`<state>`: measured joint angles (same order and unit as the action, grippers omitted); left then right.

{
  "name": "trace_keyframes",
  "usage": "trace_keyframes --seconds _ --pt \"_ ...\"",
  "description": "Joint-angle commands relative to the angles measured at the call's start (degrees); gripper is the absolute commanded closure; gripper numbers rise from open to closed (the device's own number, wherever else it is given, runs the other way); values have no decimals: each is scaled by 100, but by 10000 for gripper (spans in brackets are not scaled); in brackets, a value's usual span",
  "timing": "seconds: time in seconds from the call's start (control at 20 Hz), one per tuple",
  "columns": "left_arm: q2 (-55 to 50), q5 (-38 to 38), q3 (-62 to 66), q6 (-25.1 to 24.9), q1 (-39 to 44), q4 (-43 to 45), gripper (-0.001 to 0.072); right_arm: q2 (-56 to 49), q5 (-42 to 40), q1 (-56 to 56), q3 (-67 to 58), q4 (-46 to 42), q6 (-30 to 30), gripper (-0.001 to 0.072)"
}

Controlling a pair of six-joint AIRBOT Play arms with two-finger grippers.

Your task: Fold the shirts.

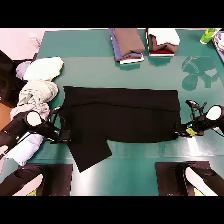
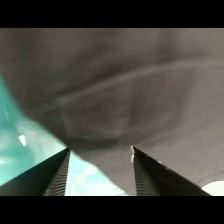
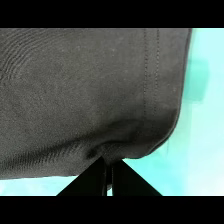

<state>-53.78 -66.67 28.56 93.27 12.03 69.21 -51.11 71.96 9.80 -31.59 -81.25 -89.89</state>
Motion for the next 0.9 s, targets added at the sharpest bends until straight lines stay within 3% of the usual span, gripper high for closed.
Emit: trace_keyframes --seconds 0.0,0.05,0.15,0.35,0.5,0.7,0.85 --pt "-31 319 -131 142 393 -61 242 11 11 -7 -4 7 -7 691" --pt "-31 317 -131 153 398 -70 271 11 9 -7 -4 9 -9 691" --pt "-15 304 -98 151 398 -63 677 26 13 -7 -17 7 -4 691" --pt "33 -269 398 79 400 177 683 551 315 -7 -20 -61 0 693" --pt "730 -507 439 203 400 302 684 1213 935 35 -22 -503 24 693" --pt "1532 -1613 542 249 400 236 684 1878 1707 404 -22 -555 164 694" --pt "1574 -1799 1043 223 398 297 684 2116 1663 673 -162 -553 243 696"
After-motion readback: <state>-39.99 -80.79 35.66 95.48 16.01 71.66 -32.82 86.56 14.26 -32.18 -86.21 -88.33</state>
